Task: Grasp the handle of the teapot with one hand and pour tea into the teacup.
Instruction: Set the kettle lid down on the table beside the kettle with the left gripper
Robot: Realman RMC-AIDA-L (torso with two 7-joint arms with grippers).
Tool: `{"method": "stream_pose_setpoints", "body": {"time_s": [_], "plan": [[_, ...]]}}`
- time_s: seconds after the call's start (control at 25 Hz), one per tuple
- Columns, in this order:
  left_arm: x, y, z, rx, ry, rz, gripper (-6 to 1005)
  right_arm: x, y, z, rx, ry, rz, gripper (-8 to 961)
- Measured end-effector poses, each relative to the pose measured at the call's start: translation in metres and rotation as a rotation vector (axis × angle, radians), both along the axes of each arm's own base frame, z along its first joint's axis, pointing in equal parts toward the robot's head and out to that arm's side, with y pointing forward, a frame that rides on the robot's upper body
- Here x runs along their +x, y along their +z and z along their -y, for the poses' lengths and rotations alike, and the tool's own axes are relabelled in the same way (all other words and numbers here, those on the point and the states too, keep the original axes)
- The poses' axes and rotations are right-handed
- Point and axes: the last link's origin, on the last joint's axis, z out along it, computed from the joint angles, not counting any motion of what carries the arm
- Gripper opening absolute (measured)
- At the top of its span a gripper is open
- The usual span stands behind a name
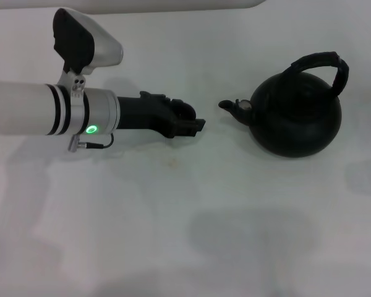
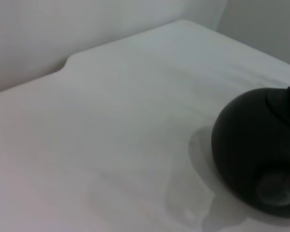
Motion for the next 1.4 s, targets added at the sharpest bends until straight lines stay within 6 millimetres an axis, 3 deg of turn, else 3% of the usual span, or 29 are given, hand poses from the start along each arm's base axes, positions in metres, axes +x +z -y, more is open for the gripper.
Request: {"method": "stream_pose_setpoints", "body": {"time_s": [0.56, 0.96, 1.4], "plan": [[0.015, -0.008, 0.003, -0.011, -0.054, 0.042, 703, -0.002, -0.002, 0.002, -0.010, 0.018, 0.006, 390], [0.000, -0.014, 0.007, -0.034, 0.000, 0.008, 703, -0.005, -0.004, 0.001, -0.018, 0.031, 0.007, 390], [-0.001, -0.014, 0.007, -0.034, -0.006, 0.000, 703, -0.006, -0.006, 0.001, -0.029, 0.036, 0.008, 390]]}}
